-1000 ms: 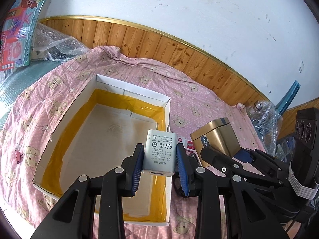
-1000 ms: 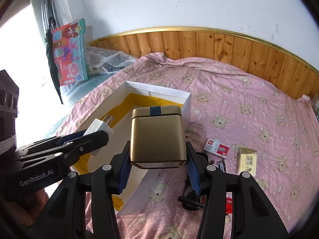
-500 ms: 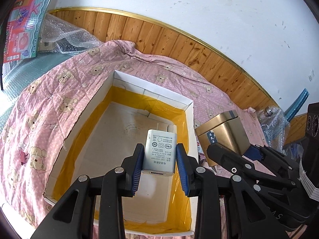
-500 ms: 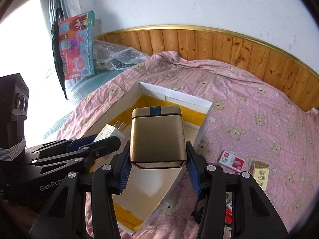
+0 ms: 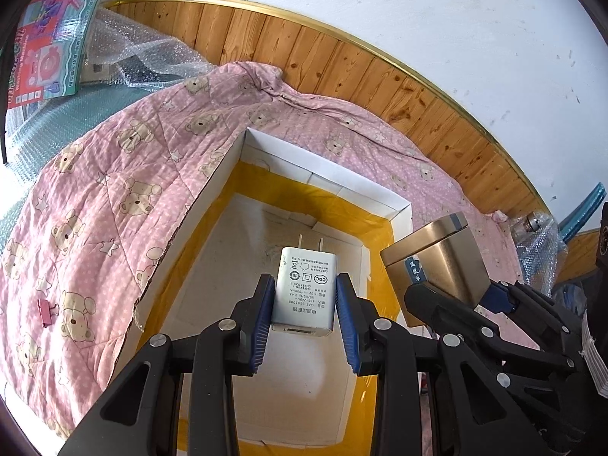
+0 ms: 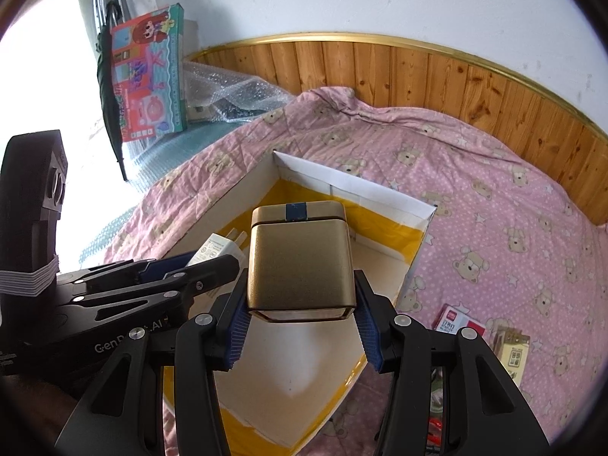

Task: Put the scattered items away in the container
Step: 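Carry the gold tin with the right gripper while the left carries the charger to the box, then open the right gripper over the box while the left gripper releases the charger inside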

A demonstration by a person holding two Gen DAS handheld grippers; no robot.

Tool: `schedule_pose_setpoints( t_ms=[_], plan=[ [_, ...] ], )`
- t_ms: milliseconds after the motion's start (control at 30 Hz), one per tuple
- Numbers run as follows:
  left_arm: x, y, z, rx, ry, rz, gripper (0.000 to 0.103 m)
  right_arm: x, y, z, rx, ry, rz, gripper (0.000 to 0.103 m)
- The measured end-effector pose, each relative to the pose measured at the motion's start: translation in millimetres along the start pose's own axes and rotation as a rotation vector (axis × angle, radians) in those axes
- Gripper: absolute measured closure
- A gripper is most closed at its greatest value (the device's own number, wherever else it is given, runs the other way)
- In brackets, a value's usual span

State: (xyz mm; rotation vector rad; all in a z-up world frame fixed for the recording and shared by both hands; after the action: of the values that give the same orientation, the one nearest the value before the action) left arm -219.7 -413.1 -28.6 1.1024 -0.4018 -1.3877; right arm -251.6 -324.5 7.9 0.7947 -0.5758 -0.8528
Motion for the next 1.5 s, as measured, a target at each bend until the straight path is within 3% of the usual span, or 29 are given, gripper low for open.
schedule_pose_setpoints(
  t_ms=[433, 533, 567, 967, 1333, 1500],
  plan=[
    [14, -44, 24, 0.080, 0.034, 0.026, 0.068, -17, -35, 19, 0.033, -0.024, -0.020, 0.049],
    [28, -62, 27, 0.126, 0.060, 0.086, 0.060, -24, -44, 19, 0.044, -0.035, -0.045, 0.049],
    [30, -64, 26, 0.131, 0.076, 0.075, 0.059, -25, -42, 17, 0.046, -0.047, -0.033, 0.049],
    [33, -17, -7, 0.099, 0.061, 0.069, 0.057, -23, -6, -15, 0.040, -0.111, 0.037, 0.047],
    [-3, 29, -28, 0.055, -0.047, 0.109, 0.057, 6, 19, -41, 0.062, -0.050, 0.072, 0.047],
    [-8, 43, -35, 0.036, -0.044, 0.126, 0.057, 11, 29, -49, 0.067, -0.041, 0.083, 0.049]
  ],
)
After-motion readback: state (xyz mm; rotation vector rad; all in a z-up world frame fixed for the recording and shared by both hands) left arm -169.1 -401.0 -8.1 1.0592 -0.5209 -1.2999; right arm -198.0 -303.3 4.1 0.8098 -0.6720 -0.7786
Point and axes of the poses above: each gripper's, at about its wrist camera, not at the fingertips, and y roughly against the way its jaws point, x to its left, z to its top, the point moved 10 cm from there along -y, roughly the way its jaws point, and after that the axes turned 4 degrees about x, right-handed, at the moved point
